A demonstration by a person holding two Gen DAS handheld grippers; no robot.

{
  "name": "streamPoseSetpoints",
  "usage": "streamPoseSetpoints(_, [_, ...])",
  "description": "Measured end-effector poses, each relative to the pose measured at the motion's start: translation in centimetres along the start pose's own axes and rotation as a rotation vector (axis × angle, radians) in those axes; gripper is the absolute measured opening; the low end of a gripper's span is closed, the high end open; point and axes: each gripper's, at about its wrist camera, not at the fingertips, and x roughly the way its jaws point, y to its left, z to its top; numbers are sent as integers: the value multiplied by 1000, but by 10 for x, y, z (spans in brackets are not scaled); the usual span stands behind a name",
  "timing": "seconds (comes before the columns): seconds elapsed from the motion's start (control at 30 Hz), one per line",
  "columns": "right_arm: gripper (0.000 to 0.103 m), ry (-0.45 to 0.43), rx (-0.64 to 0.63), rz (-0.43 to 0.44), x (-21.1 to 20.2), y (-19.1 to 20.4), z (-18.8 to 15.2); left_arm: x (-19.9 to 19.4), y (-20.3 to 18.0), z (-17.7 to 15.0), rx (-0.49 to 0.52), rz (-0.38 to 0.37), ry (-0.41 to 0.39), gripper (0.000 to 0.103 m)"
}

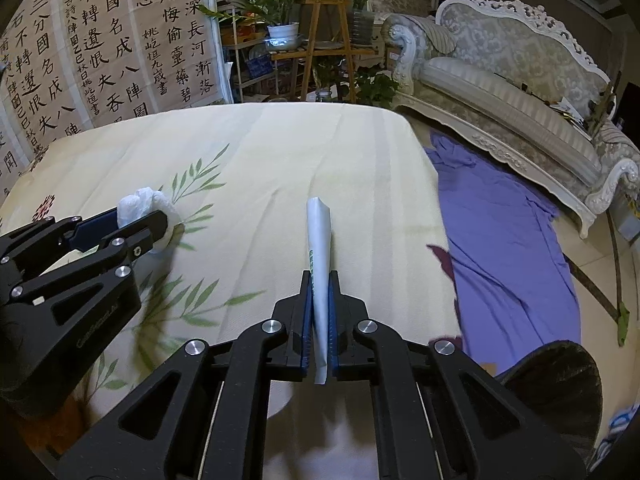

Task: Collect trash
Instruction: 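Grasp the white tissue with the left tool while the right tool grasps the white-green tube, then carry the tissue and tube over the black bin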

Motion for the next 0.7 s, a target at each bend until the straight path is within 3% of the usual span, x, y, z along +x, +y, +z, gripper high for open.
streamPoseSetpoints(0.7, [7,-6,13,3,-50,17,-61,-62,1,-67,-27,7,-1,30])
